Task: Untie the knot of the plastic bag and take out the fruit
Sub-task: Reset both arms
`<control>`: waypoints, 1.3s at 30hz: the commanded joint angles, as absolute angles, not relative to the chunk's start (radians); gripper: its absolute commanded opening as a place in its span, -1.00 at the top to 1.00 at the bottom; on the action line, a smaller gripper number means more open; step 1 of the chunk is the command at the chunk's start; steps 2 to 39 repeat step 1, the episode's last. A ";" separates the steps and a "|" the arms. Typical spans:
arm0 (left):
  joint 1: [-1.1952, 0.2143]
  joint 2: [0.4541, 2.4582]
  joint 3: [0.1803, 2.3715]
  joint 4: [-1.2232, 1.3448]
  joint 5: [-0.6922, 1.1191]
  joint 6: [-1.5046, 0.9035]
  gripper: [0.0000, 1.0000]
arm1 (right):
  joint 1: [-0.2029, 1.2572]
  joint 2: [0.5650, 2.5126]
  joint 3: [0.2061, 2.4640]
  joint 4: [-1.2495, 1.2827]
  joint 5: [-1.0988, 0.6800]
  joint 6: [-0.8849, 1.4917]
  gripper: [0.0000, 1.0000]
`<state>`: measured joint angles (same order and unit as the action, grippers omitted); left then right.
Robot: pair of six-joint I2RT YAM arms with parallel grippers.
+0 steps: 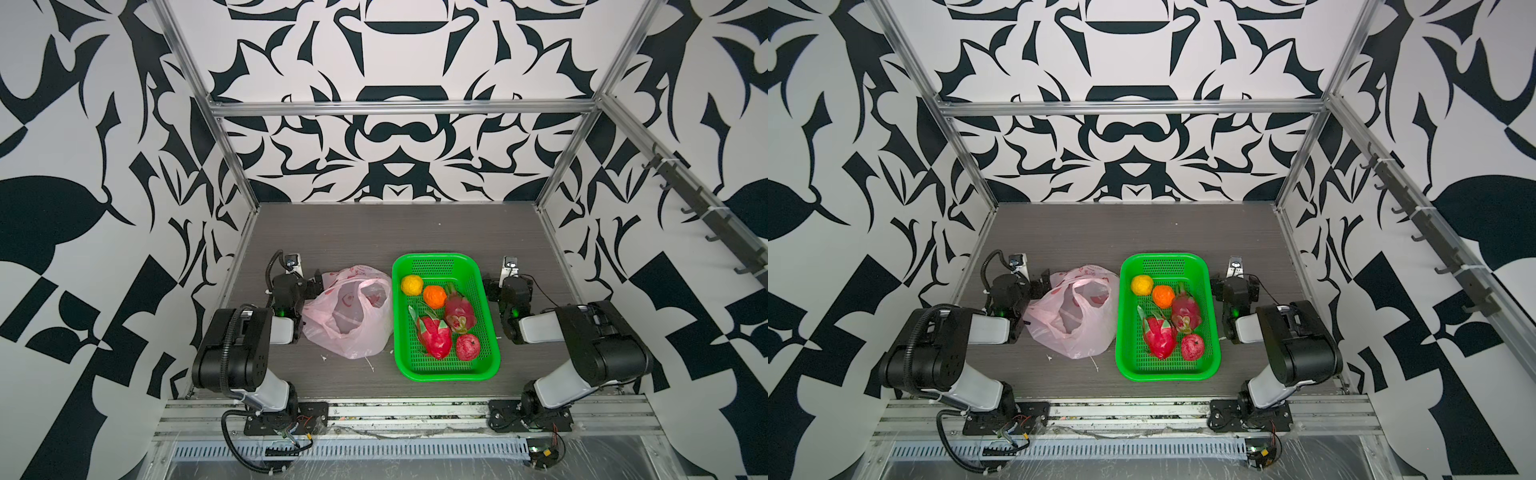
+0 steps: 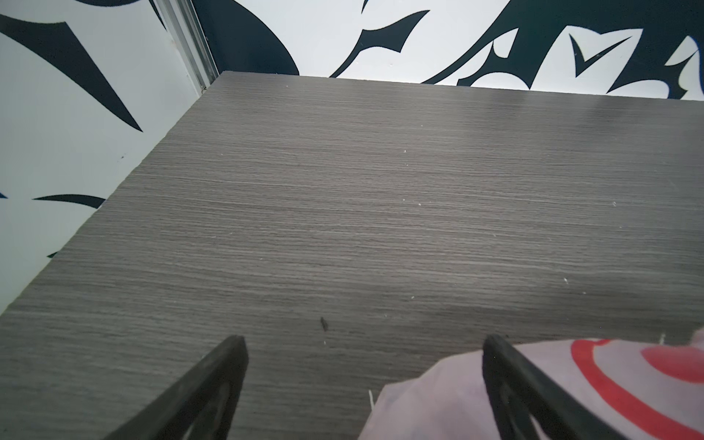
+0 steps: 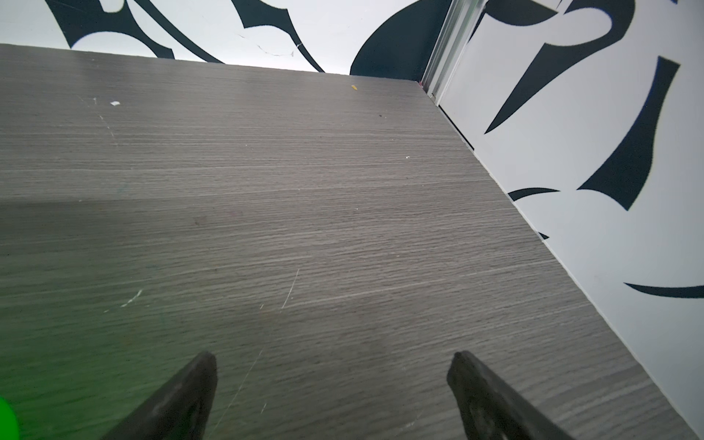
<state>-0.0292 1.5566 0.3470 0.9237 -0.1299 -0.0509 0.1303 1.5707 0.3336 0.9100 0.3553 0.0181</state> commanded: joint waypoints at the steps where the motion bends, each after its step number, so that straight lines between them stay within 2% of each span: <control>1: -0.032 1.559 0.348 0.962 -0.118 -0.041 -0.99 | 0.127 1.559 0.344 0.943 0.348 0.018 -0.98; 39: -0.032 1.559 0.348 0.962 -0.118 -0.041 -0.99 | 0.127 1.559 0.344 0.943 0.348 0.018 -0.98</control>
